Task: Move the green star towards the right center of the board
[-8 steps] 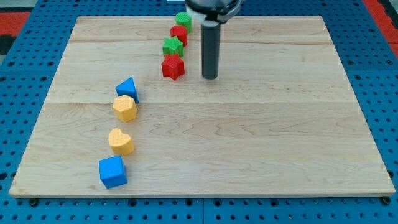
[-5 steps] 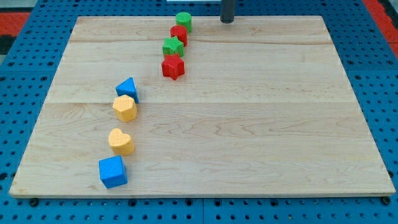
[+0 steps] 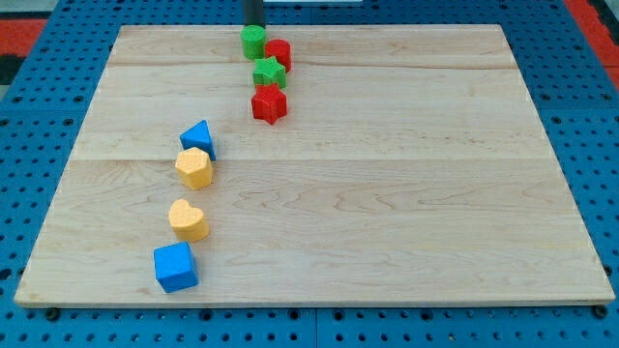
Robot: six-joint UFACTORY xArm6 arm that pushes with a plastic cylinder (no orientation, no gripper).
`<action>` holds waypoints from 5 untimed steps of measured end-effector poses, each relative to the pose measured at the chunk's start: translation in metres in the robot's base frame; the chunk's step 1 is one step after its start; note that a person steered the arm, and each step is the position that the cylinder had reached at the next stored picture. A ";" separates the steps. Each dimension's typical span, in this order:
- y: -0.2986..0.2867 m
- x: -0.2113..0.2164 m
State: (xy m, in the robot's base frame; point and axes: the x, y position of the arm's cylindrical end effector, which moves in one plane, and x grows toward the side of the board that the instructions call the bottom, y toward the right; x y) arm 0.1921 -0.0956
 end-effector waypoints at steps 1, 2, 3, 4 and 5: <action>0.000 0.009; 0.024 0.017; 0.024 0.035; 0.027 0.059; 0.040 0.074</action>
State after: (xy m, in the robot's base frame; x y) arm 0.2665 -0.0560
